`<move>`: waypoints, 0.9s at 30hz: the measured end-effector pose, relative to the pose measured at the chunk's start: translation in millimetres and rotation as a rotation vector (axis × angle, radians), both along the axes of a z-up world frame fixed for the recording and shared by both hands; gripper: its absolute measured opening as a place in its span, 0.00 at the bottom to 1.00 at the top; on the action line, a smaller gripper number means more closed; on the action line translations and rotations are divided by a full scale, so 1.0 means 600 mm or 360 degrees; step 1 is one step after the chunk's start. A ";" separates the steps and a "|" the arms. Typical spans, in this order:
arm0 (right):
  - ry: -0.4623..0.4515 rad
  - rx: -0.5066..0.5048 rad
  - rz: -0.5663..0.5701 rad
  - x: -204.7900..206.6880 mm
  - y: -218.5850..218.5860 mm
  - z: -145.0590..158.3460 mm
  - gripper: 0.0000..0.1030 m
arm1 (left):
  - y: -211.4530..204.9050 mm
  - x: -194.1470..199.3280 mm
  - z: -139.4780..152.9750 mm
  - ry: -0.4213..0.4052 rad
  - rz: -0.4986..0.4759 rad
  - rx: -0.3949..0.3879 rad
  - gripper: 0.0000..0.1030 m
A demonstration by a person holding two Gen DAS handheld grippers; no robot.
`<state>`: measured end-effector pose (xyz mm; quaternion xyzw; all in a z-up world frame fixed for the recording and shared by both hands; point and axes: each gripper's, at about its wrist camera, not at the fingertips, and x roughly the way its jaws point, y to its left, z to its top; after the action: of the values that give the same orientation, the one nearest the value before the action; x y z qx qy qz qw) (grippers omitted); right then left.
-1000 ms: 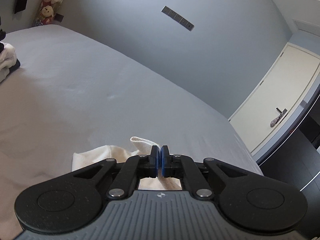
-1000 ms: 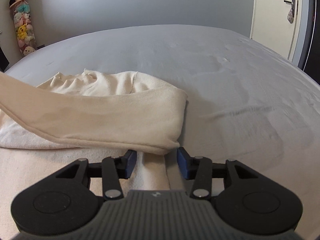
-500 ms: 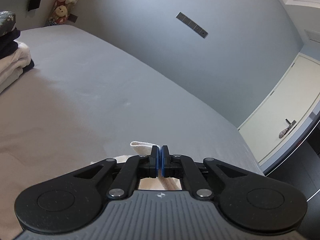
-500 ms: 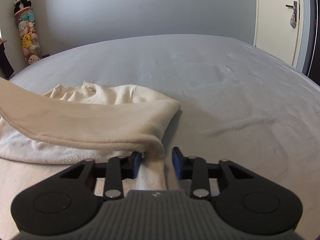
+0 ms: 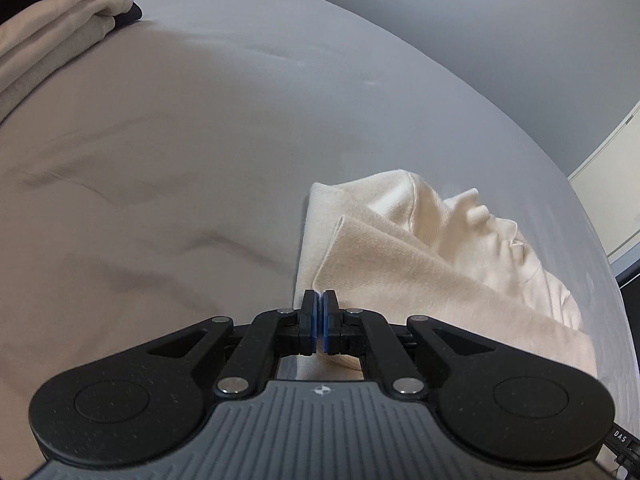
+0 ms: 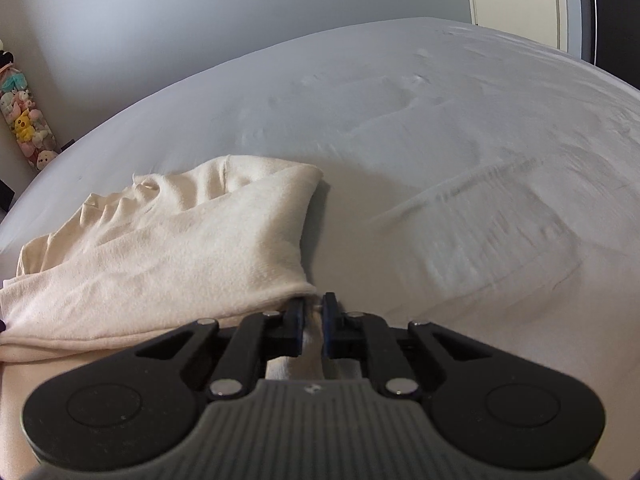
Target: Fold clothes
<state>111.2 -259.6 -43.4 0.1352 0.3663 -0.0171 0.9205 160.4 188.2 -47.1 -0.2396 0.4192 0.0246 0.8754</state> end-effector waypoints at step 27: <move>0.0051 0.0167 -0.0065 -0.040 -0.020 0.007 0.24 | -0.028 -0.109 0.075 0.0007 -0.0022 0.0286 0.26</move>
<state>87.4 -271.6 -39.2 0.1905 0.3786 -0.0187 0.9056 95.2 171.4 -2.2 -0.1570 0.4189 0.0565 0.8926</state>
